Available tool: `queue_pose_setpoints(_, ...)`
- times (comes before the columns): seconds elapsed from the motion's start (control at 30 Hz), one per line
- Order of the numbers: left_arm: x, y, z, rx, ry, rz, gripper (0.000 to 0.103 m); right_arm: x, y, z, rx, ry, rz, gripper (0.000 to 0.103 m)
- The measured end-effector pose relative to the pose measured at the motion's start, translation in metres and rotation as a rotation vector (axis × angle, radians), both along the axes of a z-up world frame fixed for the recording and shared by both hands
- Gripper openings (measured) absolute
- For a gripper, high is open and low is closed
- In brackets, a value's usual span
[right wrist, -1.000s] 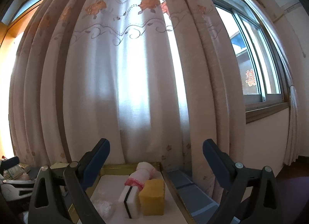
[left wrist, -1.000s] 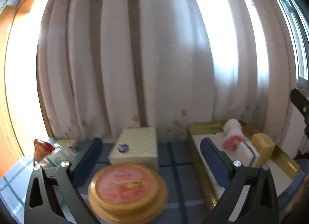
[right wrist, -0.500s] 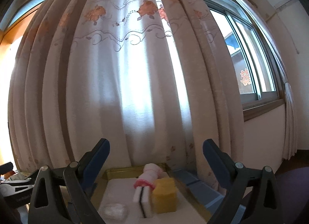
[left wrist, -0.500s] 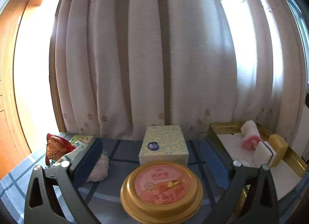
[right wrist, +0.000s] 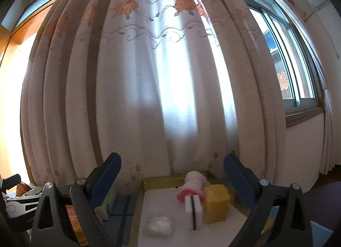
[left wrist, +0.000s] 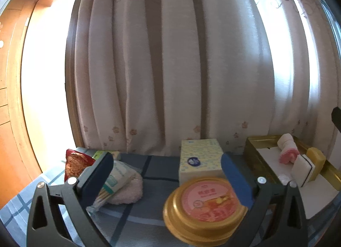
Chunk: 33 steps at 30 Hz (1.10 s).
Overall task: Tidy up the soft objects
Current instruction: 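Move both tools over to the red pouch and cotton-swab bag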
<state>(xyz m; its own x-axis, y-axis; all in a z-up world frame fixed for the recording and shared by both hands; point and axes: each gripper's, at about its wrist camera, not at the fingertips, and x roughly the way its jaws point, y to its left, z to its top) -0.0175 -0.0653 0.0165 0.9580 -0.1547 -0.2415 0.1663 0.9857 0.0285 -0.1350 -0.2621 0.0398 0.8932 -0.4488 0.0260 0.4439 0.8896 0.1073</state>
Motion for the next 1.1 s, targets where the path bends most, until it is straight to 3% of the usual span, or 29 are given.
queue_pose_setpoints(0.9, 0.022, 0.088, -0.001, -0.011, 0.022, 0.114, 0.102, 0.055, 0.12, -0.004, 0.007, 0.106, 0.21, 0.099)
queue_pose_setpoints(1.1, 0.035, 0.128, -0.001, -0.011, 0.044, 0.201, 0.102, 0.07, 0.145, -0.007, 0.007, 0.136, 0.257, 0.099)
